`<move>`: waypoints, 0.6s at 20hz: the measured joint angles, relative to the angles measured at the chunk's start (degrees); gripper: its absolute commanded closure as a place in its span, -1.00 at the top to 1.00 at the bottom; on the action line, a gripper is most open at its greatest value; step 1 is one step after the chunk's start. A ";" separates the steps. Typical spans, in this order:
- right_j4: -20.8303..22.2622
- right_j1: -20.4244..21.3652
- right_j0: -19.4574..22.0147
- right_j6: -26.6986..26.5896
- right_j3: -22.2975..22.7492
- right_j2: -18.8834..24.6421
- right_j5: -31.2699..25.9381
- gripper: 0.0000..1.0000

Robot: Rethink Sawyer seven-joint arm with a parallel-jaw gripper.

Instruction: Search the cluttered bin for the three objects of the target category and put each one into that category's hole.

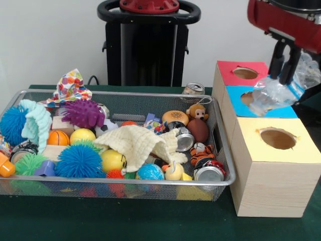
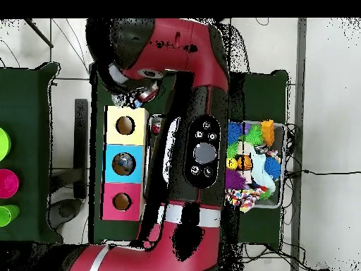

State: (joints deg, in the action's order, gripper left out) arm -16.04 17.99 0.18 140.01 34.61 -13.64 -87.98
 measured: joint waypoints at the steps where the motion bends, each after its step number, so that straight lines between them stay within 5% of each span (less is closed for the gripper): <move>1: -0.30 0.77 -0.69 0.40 1.24 -0.08 0.31 -1.00; 12: -0.83 5.55 -5.11 2.03 11.59 -1.25 7.88 -1.00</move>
State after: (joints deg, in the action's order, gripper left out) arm -16.87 23.54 -4.93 142.04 46.20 -14.89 -80.10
